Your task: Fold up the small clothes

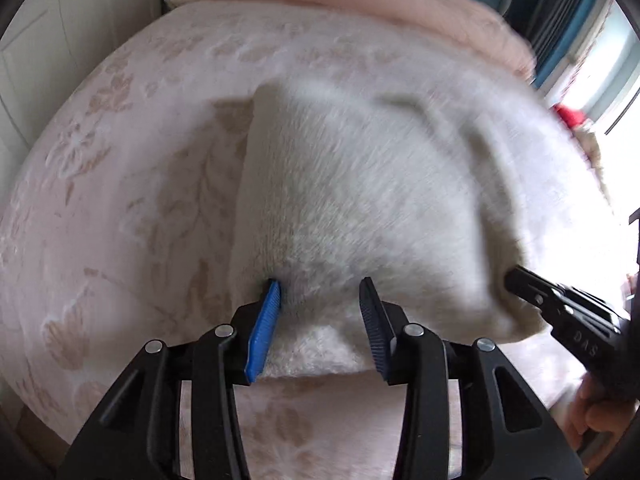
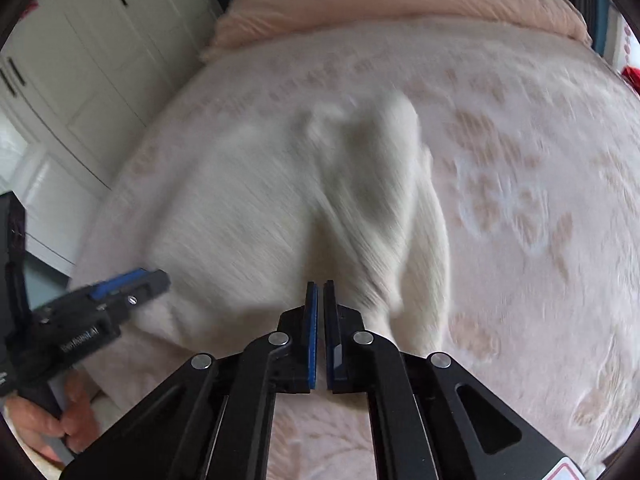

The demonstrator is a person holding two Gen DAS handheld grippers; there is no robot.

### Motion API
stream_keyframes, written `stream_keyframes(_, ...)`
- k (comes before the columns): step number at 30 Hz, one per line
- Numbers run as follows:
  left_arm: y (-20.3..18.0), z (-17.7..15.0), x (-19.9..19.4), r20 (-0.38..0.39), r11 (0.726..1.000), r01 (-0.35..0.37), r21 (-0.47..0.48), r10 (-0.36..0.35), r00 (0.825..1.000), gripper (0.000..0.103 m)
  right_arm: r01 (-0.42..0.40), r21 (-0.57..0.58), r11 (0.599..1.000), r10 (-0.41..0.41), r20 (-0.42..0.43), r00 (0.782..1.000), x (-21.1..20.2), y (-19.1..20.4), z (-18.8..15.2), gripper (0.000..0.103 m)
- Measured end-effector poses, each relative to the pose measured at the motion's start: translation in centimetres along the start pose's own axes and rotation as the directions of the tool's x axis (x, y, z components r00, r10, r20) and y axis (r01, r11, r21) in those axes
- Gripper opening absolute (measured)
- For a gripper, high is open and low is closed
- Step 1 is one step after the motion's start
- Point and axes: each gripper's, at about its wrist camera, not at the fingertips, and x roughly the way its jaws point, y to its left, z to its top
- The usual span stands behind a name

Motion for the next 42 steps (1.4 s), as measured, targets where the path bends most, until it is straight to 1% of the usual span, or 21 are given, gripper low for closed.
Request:
stream_keyframes(2, -0.3, 1.9, -1.9, 0.069, 0.999, 0.032, -0.012, -0.031, 0.997, 0.04, -0.012, -0.008, 1.0, 0.012, 0.045, 0.999, -0.9, 0.6, 2.5, 0.002)
stream_keyframes(4, -0.7, 3.9, -1.7, 0.092, 1.0, 0.02, -0.003, -0.02, 0.996, 0.04, -0.001, 0.004, 1.0, 0.001, 0.045, 0.999, 0.4, 0.5, 4.5, 0.002)
stream_keyframes(6, -0.9, 5.5, 0.5, 0.055, 1.0, -0.03, 0.006, 0.03, 0.998, 0.04, 0.047, 0.029, 0.999, -0.046, -0.034, 0.998, 4.4, -0.5, 5.8, 0.002)
stream_keyframes(7, -0.6, 6.0, 2.6, 0.008, 0.998, -0.057, 0.005, 0.057, 0.998, 0.04, 0.086, 0.028, 0.996, -0.082, -0.108, 0.991, 7.0, -1.1, 5.6, 0.002)
stream_keyframes(8, 0.1, 6.1, 5.1, -0.057, 0.997, -0.082, 0.0, 0.081, 0.995, 0.043, 0.089, 0.038, 0.995, -0.082, -0.162, 0.983, 9.2, -1.9, 5.4, 0.0)
stream_keyframes(9, 0.7, 6.0, 6.6, -0.08, 0.996, -0.084, -0.01, 0.083, 0.993, 0.043, 0.075, 0.054, 0.996, -0.066, -0.145, 0.987, 9.1, -1.9, 5.5, 0.0)
stream_keyframes(10, 1.0, 5.9, 6.8, -0.065, 0.997, -0.079, -0.018, 0.078, 0.995, 0.043, 0.055, 0.07, 0.996, -0.047, -0.119, 0.992, 7.8, -1.7, 5.9, 0.0)
stream_keyframes(11, 0.7, 5.9, 6.3, -0.043, 0.996, -0.085, -0.002, 0.085, 0.995, 0.044, 0.03, 0.08, 0.996, -0.022, -0.098, 0.995, 6.5, -1.4, 6.0, 0.004)
stream_keyframes(13, 0.1, 5.8, 5.3, -0.035, 0.995, -0.1, 0.031, 0.101, 0.994, 0.044, -0.018, 0.082, 0.996, 0.021, -0.038, 0.999, 4.0, -0.9, 5.6, 0.004)
stream_keyframes(14, -0.2, 5.6, 4.5, -0.028, 0.994, -0.104, 0.038, 0.105, 0.994, 0.043, -0.011, 0.078, 0.997, 0.012, -0.013, 1.0, 3.0, -0.9, 4.9, 0.005)
stream_keyframes(15, -0.2, 5.4, 4.2, -0.024, 0.994, -0.102, 0.036, 0.103, 0.994, 0.043, 0.014, 0.069, 0.997, -0.013, -0.019, 1.0, 3.1, -0.9, 4.2, 0.006)
stream_keyframes(16, -0.4, 5.0, 3.8, -0.022, 0.995, -0.096, 0.029, 0.096, 0.995, 0.043, 0.046, 0.06, 0.997, -0.042, -0.052, 0.998, 4.0, -1.2, 3.4, 0.007)
stream_keyframes(17, -0.4, 4.7, 3.5, -0.024, 0.995, -0.093, 0.024, 0.094, 0.995, 0.043, 0.067, 0.05, 0.997, -0.062, -0.102, 0.993, 5.6, -1.7, 2.6, 0.002)
stream_keyframes(18, -0.5, 4.4, 3.2, -0.023, 0.995, -0.093, 0.018, 0.094, 0.995, 0.043, 0.069, 0.046, 0.997, -0.064, -0.105, 0.992, 5.9, -1.9, 2.1, 0.0)
stream_keyframes(23, -2.0, 2.6, 0.8, -0.003, 0.994, -0.098, 0.039, 0.098, 0.995, 0.044, 0.005, 0.084, 0.996, -0.005, 0.008, 1.0, 0.2, -0.7, 1.8, 0.004)
stream_keyframes(25, -2.5, 1.7, -0.3, 0.009, 0.995, -0.092, 0.045, 0.092, 0.996, 0.047, 0.02, 0.067, 0.998, -0.023, 0.049, 0.999, -2.1, -0.2, 0.9, 0.005)
stream_keyframes(28, -3.5, 0.6, -1.9, 0.04, 0.992, -0.099, 0.071, 0.097, 0.995, 0.055, 0.035, 0.089, 0.995, -0.041, 0.062, 0.997, -4.1, -0.5, -1.1, 0.006)
stream_keyframes(32, -4.9, -1.3, -3.9, 0.08, 0.986, -0.125, 0.109, 0.116, 0.99, 0.074, 0.057, 0.109, 0.992, -0.065, 0.071, 0.995, -5.7, -0.9, -3.7, 0.009)
stream_keyframes(37, -5.9, -3.8, -5.3, 0.098, 0.978, -0.147, 0.15, 0.133, 0.986, 0.078, 0.082, 0.102, 0.991, -0.092, 0.089, 0.992, -6.0, -1.4, -5.9, 0.009)
stream_keyframes(39, -6.0, -4.9, -5.8, 0.109, 0.972, -0.17, 0.164, 0.154, 0.982, 0.085, 0.098, 0.098, 0.99, -0.108, 0.104, 0.989, -6.5, -0.9, -7.0, 0.009)
stream_keyframes(42, -5.9, -6.3, -6.4, 0.125, 0.964, -0.192, 0.181, 0.171, 0.977, 0.086, 0.109, 0.113, 0.988, -0.123, 0.122, 0.985, -7.2, -0.4, -8.6, 0.01)
